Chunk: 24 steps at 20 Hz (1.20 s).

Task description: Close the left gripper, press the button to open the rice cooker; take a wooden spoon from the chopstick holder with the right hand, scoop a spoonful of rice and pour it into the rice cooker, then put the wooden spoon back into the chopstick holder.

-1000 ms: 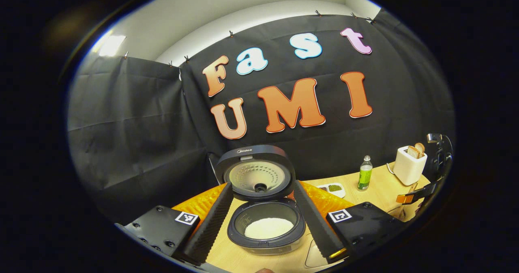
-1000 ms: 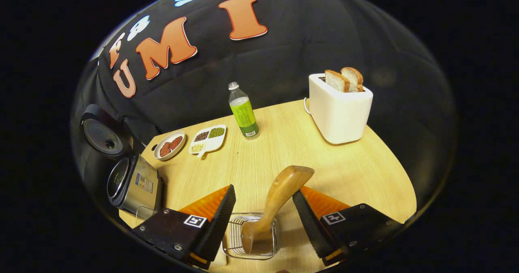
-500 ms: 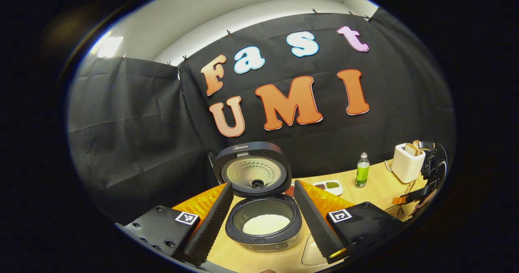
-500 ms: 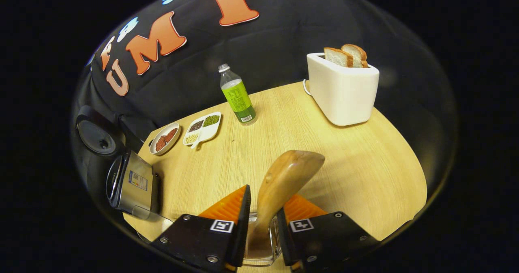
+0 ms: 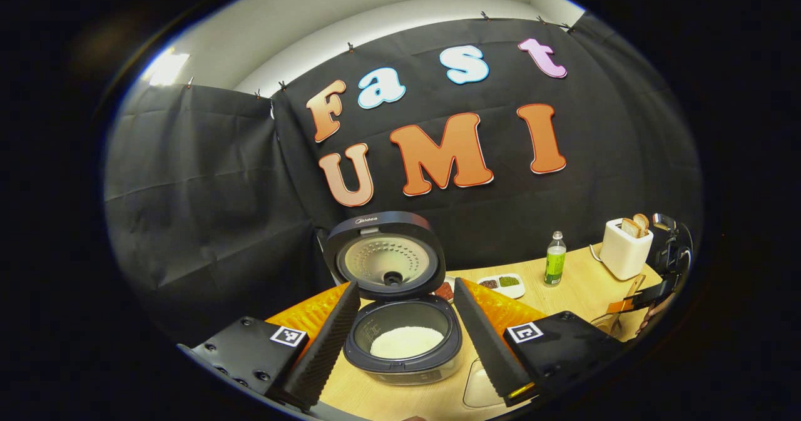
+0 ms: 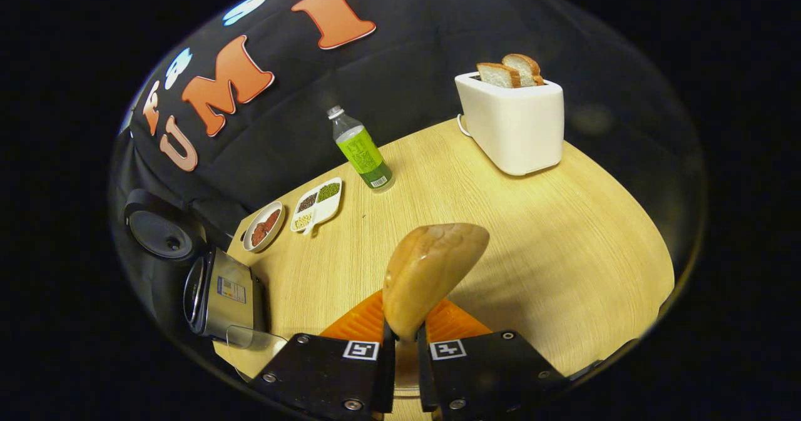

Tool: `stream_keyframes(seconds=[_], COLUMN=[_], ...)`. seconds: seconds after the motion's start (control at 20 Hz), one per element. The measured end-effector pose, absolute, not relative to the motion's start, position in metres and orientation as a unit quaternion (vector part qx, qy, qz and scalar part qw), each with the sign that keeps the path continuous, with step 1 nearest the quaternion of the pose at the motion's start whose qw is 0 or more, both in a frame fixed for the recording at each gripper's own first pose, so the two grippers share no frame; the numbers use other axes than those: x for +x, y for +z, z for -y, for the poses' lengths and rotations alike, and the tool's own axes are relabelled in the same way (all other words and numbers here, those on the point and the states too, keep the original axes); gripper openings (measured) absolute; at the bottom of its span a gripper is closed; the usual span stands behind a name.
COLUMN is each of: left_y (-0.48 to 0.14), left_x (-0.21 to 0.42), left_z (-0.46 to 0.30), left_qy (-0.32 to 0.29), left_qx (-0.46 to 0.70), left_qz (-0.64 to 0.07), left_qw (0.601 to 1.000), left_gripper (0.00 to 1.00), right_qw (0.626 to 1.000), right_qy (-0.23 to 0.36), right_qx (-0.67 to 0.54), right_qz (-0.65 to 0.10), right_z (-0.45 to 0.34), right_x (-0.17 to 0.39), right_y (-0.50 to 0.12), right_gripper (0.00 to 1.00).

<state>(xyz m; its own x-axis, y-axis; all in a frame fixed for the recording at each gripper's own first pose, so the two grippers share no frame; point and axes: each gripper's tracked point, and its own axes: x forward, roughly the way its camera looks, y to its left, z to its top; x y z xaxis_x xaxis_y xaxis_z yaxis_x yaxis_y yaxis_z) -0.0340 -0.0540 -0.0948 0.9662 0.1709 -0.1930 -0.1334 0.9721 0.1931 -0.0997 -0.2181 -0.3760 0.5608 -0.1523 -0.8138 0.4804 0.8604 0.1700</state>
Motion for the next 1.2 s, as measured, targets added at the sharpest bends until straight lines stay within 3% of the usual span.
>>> stream_keyframes(seconds=[0.1, 0.15, 0.2, 0.45, 0.5, 0.6, 0.85, 1.0, 1.15, 1.2], left_y=[-0.094, -0.093, -0.094, -0.087, -0.086, -0.087, -0.091, -0.095, -0.100, -0.101], left_x=[-0.031, -0.029, -0.028, -0.020, -0.019, -0.016, -0.017, -0.019, -0.019, -0.020], left_z=[0.056, 0.056, 0.057, 0.050, 0.046, 0.039, 0.010, -0.005, -0.018, -0.022], left_qy=[0.071, 0.067, 0.063, 0.053, 0.053, 0.055, 0.064, 0.066, 0.067, 0.068], left_qx=[0.093, 0.095, 0.096, 0.092, 0.090, 0.079, 0.060, 0.054, 0.046, 0.043], left_qz=[-0.101, -0.100, -0.099, -0.084, -0.081, -0.079, -0.084, -0.085, -0.090, -0.090], left_qw=[0.988, 0.988, 0.988, 0.991, 0.991, 0.992, 0.993, 0.993, 0.993, 0.993], left_gripper=[0.94, 1.00, 0.94, 0.94, 1.00, 1.00, 1.00, 0.94, 1.00, 0.94], right_qw=[0.867, 0.869, 0.870, 0.874, 0.877, 0.887, 0.908, 0.917, 0.919, 0.920], right_qy=[-0.188, -0.191, -0.193, -0.213, -0.218, -0.219, -0.210, -0.192, -0.164, -0.156], right_qx=[0.184, 0.180, 0.176, 0.174, 0.168, 0.151, 0.141, 0.152, 0.162, 0.161], right_qz=[-0.423, -0.420, -0.418, -0.402, -0.393, -0.378, -0.334, -0.316, -0.320, -0.322], right_z=[0.216, 0.216, 0.216, 0.218, 0.218, 0.218, 0.201, 0.177, 0.143, 0.133], right_x=[-0.104, -0.104, -0.106, -0.097, -0.095, -0.089, -0.074, -0.067, -0.065, -0.065], right_y=[-0.371, -0.369, -0.368, -0.346, -0.337, -0.320, -0.269, -0.244, -0.241, -0.242], right_gripper=[0.14, 0.13, 0.12, 0.11, 0.11, 0.11, 0.11, 0.11, 0.11, 0.11])
